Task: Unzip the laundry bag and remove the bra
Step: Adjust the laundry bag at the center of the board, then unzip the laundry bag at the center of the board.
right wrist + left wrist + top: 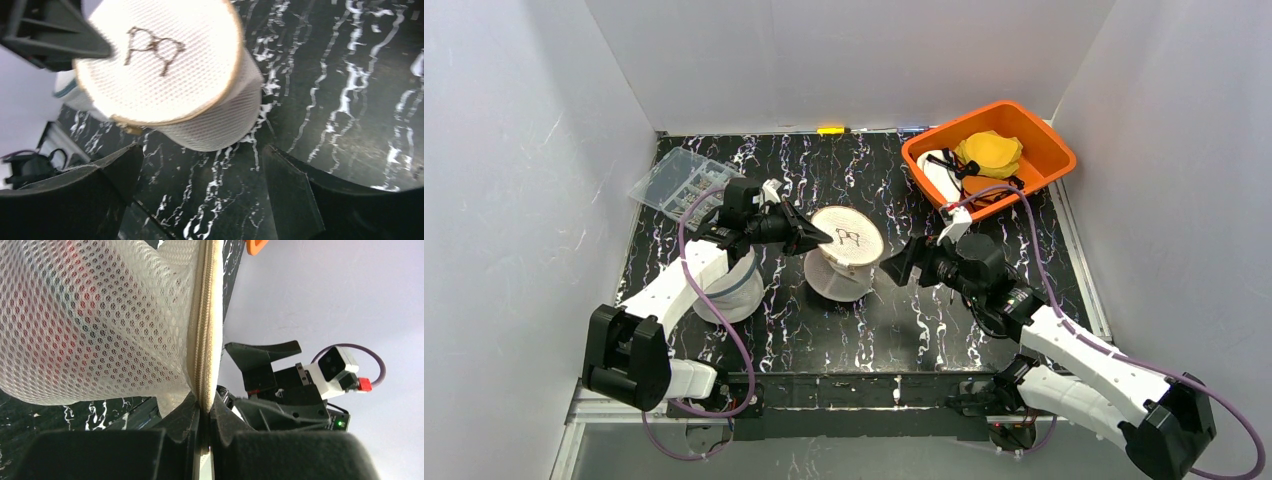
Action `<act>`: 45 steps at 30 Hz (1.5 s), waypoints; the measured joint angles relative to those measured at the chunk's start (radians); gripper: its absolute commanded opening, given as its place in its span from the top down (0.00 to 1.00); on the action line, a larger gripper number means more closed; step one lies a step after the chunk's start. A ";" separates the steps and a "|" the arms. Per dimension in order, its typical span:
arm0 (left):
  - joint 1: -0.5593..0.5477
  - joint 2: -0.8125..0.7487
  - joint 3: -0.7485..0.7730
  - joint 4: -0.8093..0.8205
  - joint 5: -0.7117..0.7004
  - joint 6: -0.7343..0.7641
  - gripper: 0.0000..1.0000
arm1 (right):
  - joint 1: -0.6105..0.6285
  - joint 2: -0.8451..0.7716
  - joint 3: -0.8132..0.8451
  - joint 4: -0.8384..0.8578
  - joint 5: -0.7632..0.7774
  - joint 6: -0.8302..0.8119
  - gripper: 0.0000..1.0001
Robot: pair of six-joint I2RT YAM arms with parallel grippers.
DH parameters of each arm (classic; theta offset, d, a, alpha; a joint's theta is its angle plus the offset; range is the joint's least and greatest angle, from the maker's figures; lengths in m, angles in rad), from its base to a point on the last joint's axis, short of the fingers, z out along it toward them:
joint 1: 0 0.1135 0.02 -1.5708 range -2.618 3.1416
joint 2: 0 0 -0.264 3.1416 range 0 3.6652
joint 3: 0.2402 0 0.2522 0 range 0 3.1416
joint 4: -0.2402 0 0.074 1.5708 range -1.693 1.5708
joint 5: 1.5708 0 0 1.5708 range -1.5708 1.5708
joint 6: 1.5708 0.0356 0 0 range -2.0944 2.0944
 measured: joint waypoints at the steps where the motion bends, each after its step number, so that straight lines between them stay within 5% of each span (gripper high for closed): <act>1: 0.000 0.000 -0.001 0.000 -0.001 -0.011 1.00 | 0.005 -0.002 0.000 0.015 -0.021 0.000 0.07; 19: 0.000 -0.024 -0.019 0.019 -0.053 -0.169 1.00 | 0.194 0.041 0.024 0.200 -0.071 0.033 0.27; 45: 0.000 -0.193 -0.010 -0.062 -0.153 -0.320 1.00 | 0.195 0.146 -0.053 0.522 -0.080 0.110 0.22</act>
